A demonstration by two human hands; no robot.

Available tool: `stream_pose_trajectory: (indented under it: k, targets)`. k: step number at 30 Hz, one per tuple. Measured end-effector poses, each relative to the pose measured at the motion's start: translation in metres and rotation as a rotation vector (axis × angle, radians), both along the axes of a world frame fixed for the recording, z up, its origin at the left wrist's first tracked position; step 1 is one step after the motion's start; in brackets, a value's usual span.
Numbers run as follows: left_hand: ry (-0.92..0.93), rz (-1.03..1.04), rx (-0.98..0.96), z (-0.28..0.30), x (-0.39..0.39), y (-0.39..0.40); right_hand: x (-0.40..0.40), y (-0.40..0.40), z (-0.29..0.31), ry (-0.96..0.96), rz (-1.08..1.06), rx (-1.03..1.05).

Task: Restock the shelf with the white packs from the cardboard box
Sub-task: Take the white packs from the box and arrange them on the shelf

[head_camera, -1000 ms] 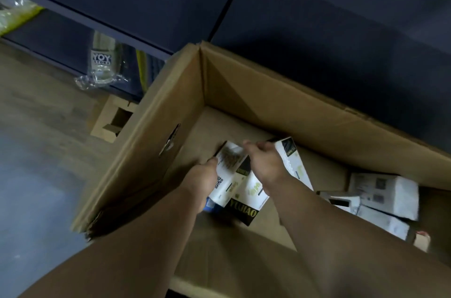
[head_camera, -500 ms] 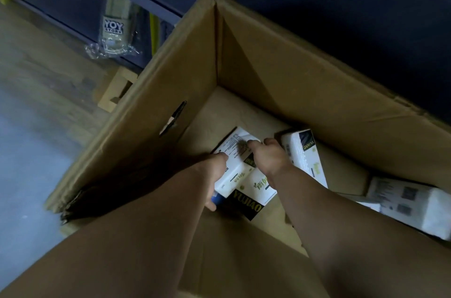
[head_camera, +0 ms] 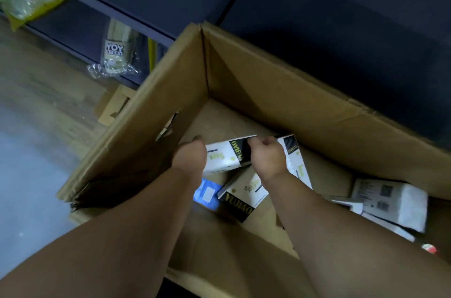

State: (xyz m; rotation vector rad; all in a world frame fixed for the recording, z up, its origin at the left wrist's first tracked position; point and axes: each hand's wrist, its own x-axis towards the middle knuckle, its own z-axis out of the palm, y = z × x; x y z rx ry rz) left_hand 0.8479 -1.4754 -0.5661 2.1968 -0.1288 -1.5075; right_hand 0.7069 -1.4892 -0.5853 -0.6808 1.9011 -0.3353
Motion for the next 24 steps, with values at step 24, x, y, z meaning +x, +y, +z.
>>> stream_pose_trajectory:
  k: [24]
  targets:
    - [0.01, -0.283, -0.691, 0.24, 0.033, -0.031, 0.018, -0.007, 0.247, 0.101, -0.166, -0.688]
